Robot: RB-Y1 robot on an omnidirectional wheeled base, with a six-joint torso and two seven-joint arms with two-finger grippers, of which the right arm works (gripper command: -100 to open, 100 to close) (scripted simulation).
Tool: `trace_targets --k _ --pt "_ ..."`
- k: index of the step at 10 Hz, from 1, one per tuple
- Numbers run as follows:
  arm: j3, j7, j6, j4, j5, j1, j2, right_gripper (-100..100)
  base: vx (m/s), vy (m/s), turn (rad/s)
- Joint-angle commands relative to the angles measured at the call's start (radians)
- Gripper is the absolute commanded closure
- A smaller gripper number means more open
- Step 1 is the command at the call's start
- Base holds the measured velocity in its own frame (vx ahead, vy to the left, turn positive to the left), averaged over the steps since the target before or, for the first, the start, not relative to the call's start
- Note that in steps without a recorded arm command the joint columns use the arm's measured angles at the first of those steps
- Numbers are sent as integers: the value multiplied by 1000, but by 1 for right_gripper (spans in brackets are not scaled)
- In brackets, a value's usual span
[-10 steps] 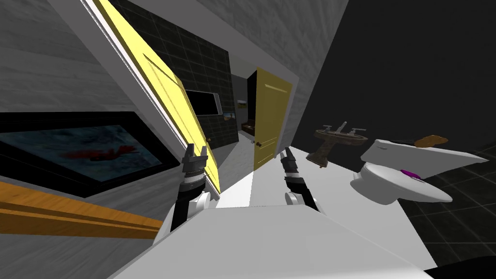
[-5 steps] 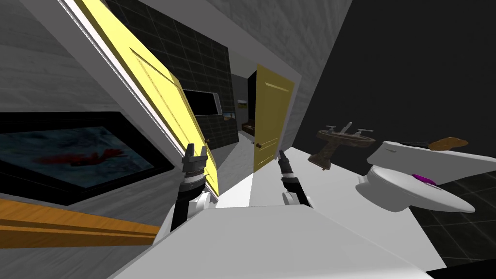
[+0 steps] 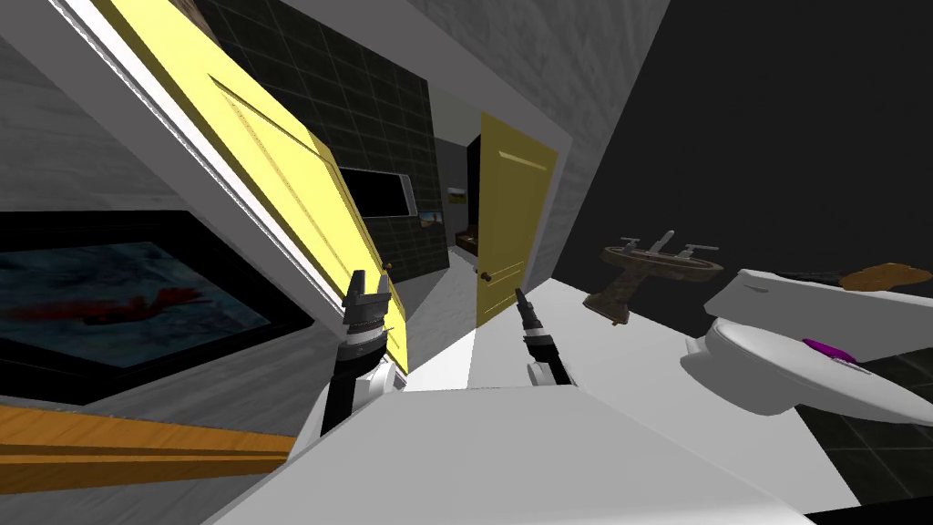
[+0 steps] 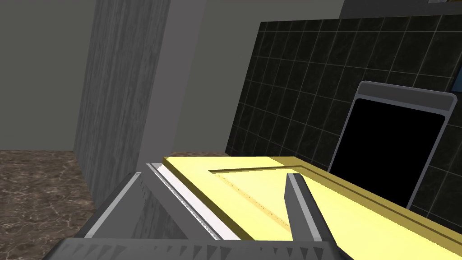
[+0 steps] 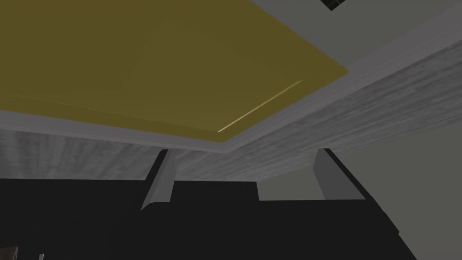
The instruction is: Push the door open
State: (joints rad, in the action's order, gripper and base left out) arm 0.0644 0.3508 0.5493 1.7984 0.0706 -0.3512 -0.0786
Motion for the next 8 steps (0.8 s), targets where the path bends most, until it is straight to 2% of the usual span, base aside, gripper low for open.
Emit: trace_targets --k 1,5,6,8 --pt "-1 20 5 -29 8 14 -2 -100 66 -38 9" --pt "4 129 48 -159 58 67 -11 -100 78 -56 26" --pt "4 129 48 -168 58 67 -11 -100 65 -45 12" --pt "7 184 69 -239 83 94 -15 -100 65 -44 25"
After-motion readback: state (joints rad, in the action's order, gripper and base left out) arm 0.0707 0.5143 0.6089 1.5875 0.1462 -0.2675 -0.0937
